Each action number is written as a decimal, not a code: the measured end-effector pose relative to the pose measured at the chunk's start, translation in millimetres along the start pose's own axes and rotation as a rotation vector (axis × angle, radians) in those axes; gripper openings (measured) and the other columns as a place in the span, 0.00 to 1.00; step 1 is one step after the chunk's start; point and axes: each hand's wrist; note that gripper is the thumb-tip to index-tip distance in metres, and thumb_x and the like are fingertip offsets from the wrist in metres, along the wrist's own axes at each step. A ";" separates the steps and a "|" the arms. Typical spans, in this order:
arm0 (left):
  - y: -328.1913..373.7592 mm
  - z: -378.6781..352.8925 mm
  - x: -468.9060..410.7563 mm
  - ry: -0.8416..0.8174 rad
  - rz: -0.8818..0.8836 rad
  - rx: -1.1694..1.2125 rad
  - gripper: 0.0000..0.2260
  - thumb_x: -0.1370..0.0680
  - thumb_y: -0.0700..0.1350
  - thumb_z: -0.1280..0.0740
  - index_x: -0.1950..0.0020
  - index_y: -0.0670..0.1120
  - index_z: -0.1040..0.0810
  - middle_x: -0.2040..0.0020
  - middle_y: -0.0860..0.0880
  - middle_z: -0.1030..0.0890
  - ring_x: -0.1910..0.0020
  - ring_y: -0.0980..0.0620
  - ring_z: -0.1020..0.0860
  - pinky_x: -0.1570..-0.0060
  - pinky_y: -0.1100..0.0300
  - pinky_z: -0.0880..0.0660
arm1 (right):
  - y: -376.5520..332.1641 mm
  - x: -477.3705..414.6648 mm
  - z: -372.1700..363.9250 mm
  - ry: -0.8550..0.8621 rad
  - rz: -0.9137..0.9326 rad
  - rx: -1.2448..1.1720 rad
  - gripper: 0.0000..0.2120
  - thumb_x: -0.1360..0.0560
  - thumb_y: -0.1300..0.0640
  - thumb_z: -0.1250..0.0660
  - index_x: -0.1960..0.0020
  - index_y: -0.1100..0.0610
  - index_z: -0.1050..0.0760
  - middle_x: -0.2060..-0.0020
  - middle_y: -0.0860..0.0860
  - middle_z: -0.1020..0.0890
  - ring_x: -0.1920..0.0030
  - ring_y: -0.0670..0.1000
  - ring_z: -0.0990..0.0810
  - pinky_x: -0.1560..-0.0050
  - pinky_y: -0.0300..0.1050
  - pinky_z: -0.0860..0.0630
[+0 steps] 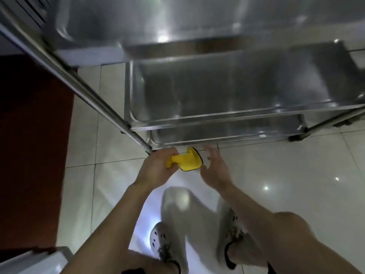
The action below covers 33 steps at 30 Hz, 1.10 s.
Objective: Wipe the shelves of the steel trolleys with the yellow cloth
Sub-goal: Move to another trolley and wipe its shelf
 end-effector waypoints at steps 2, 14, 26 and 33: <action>-27.9 -22.3 -24.9 0.009 -0.047 -0.003 0.10 0.24 0.41 0.24 0.45 0.50 0.17 0.54 0.57 0.20 0.54 0.49 0.20 0.54 0.52 0.23 | 13.5 -41.1 -13.6 -0.082 0.232 0.099 0.41 0.27 0.69 0.30 0.16 0.55 0.37 0.17 0.54 0.36 0.20 0.57 0.33 0.22 0.53 0.33; -188.1 -114.5 -164.5 0.033 -0.068 -0.025 0.11 0.23 0.44 0.24 0.44 0.52 0.22 0.50 0.50 0.17 0.52 0.51 0.19 0.52 0.50 0.21 | 123.3 -243.2 -99.5 -0.110 0.387 0.179 0.12 0.29 0.41 0.29 0.54 0.48 0.24 0.59 0.48 0.21 0.52 0.55 0.20 0.59 0.46 0.31; -206.2 -130.8 -200.5 0.474 -0.049 -0.062 0.26 0.20 0.44 0.26 0.22 0.44 0.28 0.32 0.40 0.23 0.41 0.42 0.19 0.40 0.48 0.20 | 77.5 -296.2 -119.8 0.283 0.350 0.546 0.37 0.21 0.48 0.29 0.18 0.58 0.40 0.28 0.62 0.27 0.30 0.66 0.26 0.34 0.57 0.27; -235.4 -192.7 -109.7 0.996 0.294 0.261 0.19 0.26 0.60 0.23 0.56 0.52 0.29 0.65 0.54 0.25 0.65 0.53 0.24 0.60 0.46 0.22 | 80.4 -274.1 -194.3 0.283 0.575 0.690 0.33 0.18 0.33 0.42 0.15 0.42 0.41 0.16 0.60 0.41 0.14 0.64 0.51 0.21 0.78 0.53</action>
Point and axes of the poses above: each hand's wrist, its own x-axis away from the middle knuckle, its own z-axis out of the back of the hand, y = z × x
